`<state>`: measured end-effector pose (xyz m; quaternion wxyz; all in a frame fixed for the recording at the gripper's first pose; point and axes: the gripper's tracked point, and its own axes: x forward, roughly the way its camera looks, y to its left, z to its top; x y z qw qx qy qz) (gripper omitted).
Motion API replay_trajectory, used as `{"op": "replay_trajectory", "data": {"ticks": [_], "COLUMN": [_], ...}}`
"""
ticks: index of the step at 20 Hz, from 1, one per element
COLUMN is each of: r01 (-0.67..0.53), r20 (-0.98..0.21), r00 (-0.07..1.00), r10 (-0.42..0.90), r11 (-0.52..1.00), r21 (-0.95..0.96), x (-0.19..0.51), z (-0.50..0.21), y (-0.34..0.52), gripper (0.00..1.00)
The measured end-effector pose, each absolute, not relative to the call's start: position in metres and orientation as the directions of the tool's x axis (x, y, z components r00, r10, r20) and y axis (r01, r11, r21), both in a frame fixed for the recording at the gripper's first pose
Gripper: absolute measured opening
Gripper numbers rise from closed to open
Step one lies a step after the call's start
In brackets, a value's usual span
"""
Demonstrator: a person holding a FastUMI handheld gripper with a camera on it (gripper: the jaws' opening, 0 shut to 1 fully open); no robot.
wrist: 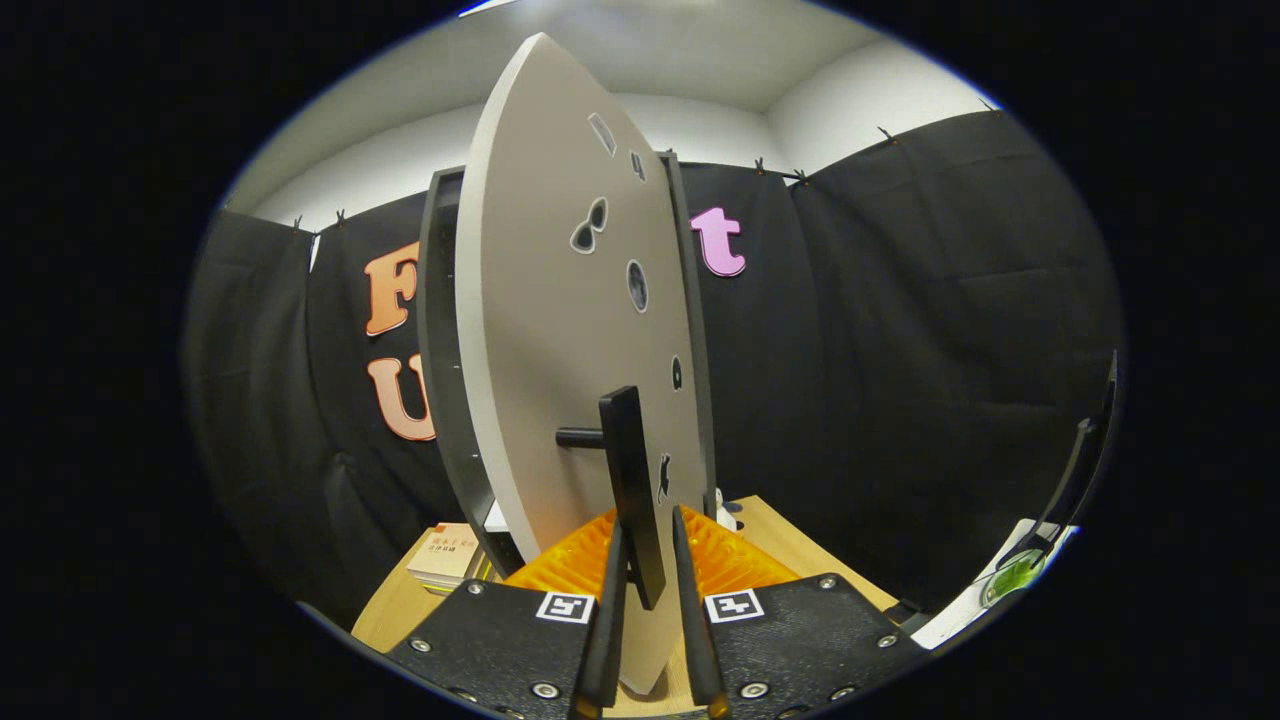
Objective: Open the shoe cabinet door, grab the shoes and put them into the shoe cabinet, then close the shoe cabinet door.
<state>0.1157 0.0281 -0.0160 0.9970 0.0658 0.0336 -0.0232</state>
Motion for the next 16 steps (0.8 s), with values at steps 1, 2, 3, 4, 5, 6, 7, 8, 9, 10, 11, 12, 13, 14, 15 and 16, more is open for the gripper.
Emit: {"op": "replay_trajectory", "data": {"ticks": [1,2,3,4,5,6,7,8,9,10,11,12,13,14,15,16], "r01": [0.057,0.065,0.077,0.090,0.104,0.116,0.126,0.137,0.149,0.163,0.176,0.188,0.197,0.210,0.223,0.245], "r20": [-0.067,-0.070,-0.068,-0.072,-0.074,-0.078,-0.077,-0.076,-0.076,-0.074,-0.075,-0.066,-0.059,-0.059,-0.061,-0.074], "r00": [0.997,0.996,0.995,0.994,0.993,0.991,0.990,0.989,0.987,0.985,0.983,0.981,0.980,0.977,0.974,0.969], "r10": [-0.048,-0.056,-0.068,-0.082,-0.095,-0.106,-0.117,-0.128,-0.140,-0.154,-0.167,-0.180,-0.191,-0.204,-0.217,-0.238], "r11": [0.989,0.989,0.989,0.988,0.986,0.985,0.983,0.981,0.979,0.978,0.976,0.973,0.970,0.968,0.967,0.963], "r21": [0.133,0.133,0.129,0.124,0.128,0.131,0.134,0.136,0.135,0.133,0.132,0.136,0.139,0.136,0.123,0.114], "x": [0.115,0.114,0.113,0.112,0.110,0.111,0.110,0.109,0.106,0.104,0.101,0.100,0.099,0.100,0.101,0.101], "z": [-0.016,-0.016,-0.016,-0.018,-0.018,-0.018,-0.019,-0.019,-0.019,-0.020,-0.020,-0.019,-0.016,-0.016,-0.017,-0.022], "y": [0.024,0.019,0.014,0.006,0.000,-0.005,-0.010,-0.019,-0.027,-0.037,-0.046,-0.053,-0.061,-0.069,-0.078,-0.087], "gripper": [0.26,0.27,0.27,0.27,0.27,0.27,0.26,0.27,0.27,0.26,0.26,0.26,0.27,0.24,0.24,0.23]}}
